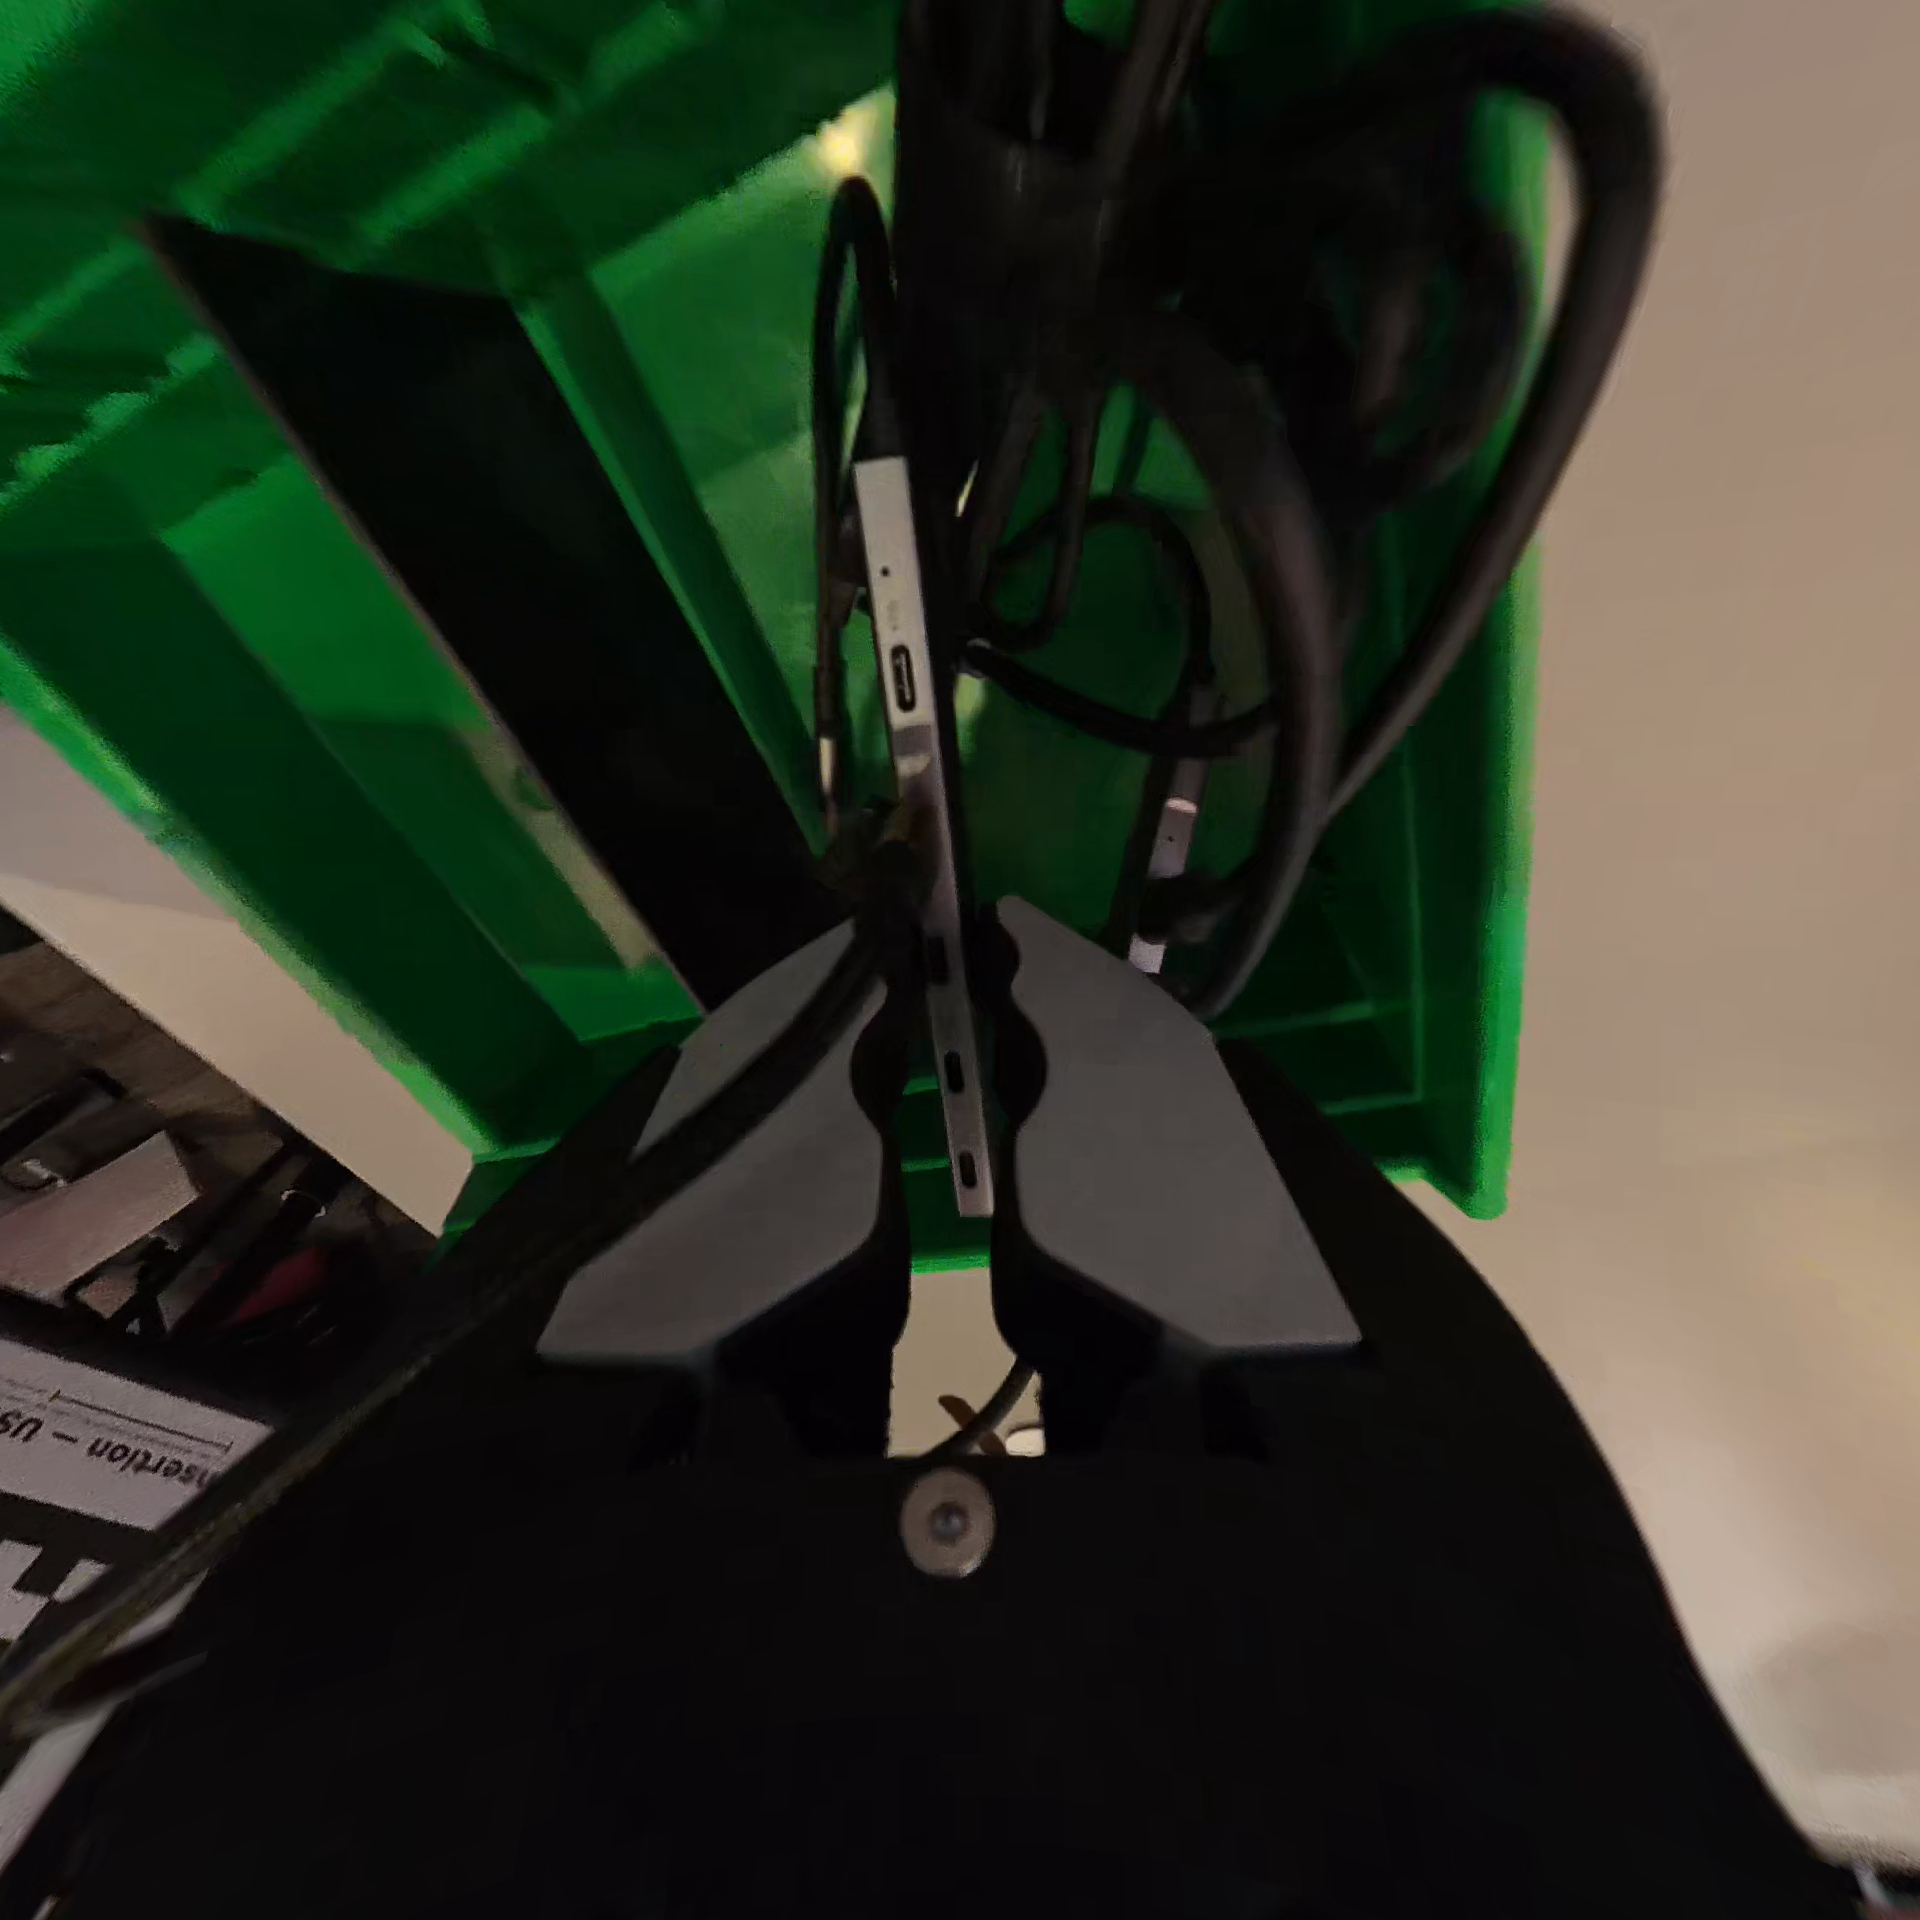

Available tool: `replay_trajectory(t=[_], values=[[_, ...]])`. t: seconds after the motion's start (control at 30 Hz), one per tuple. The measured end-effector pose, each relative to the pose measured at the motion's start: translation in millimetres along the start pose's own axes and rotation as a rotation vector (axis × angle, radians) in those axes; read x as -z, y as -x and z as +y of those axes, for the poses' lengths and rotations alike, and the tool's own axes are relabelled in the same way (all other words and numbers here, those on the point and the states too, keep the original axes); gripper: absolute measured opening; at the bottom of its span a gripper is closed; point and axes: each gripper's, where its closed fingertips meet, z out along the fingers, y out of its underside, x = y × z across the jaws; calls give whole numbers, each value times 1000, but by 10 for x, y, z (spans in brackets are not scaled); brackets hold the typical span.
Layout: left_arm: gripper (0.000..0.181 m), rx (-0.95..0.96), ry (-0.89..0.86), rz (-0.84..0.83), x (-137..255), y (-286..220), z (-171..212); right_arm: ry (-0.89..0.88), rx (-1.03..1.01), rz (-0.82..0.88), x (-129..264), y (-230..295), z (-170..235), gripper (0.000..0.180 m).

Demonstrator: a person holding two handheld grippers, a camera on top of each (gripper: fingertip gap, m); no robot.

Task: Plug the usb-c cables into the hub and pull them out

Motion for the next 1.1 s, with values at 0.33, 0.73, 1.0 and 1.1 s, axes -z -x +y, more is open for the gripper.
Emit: replay_trajectory(t=[0.33,0.73,1.0,1.1], values=[[36,12,-110,-221,199,323,-167,-178,-123,306,793,-131,191,17],[40,-78,-14,-1063,908,1205,-1,-1093,-581,1005,1682,608,147,73],[51,-3,9,-1023,963,1252,152,-625,-964,765,351,576,796,73],[57,228,11,-908,1083,1272,396,-624,-1038,690,109,565,1013,72]])
